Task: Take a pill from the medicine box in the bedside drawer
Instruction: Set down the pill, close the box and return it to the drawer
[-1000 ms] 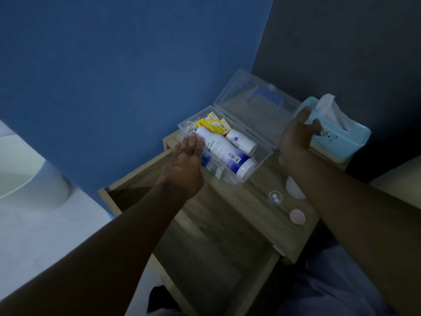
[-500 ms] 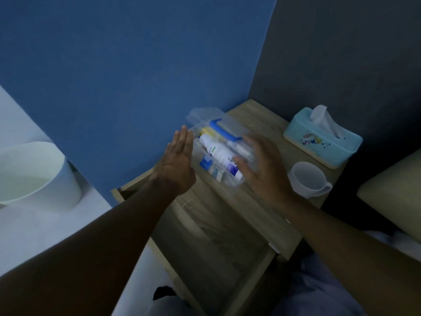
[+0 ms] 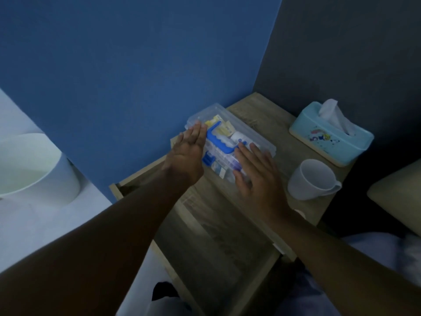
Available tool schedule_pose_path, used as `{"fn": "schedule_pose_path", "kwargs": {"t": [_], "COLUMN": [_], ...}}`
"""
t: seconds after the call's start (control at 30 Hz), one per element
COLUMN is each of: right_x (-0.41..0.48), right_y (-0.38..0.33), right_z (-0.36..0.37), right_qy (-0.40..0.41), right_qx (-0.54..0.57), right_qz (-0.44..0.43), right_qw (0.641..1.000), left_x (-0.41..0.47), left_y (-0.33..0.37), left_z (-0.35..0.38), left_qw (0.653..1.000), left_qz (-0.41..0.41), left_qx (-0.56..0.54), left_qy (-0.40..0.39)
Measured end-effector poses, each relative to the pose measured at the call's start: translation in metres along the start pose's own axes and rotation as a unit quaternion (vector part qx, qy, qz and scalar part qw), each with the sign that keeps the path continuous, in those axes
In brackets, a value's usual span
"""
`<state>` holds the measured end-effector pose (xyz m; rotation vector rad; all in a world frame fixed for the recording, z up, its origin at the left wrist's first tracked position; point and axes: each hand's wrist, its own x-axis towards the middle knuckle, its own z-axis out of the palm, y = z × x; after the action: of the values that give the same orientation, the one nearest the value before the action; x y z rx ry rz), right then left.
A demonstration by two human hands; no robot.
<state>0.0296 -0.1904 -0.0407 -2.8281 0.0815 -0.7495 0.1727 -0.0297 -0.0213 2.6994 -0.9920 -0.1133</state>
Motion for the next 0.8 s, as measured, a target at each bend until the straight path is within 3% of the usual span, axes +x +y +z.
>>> {"fn": "schedule_pose_path", "kwargs": {"t": [0.33,0.47,0.8], "right_x": [0.002,0.003,0.005], "right_y": [-0.005,-0.006,-0.005], "right_z": [-0.002,-0.002,0.003], "right_qy": [0.013,0.021,0.046], "right_qx": [-0.009,-0.007,-0.006], "right_qz": [0.015,0.020,0.022], "right_qw": [1.000,1.000,0.999], "left_x": [-0.005,-0.001,0.009], "left_y": [-0.005,-0.015,-0.036], "left_z": [0.002,0.010,0.010], "left_qw": [1.000,0.994,0.982], "left_qz": [0.002,0.054,0.156], "left_qx": [-0.009,0.060,-0.013], "left_qy": [0.010,0.076,0.109]}}
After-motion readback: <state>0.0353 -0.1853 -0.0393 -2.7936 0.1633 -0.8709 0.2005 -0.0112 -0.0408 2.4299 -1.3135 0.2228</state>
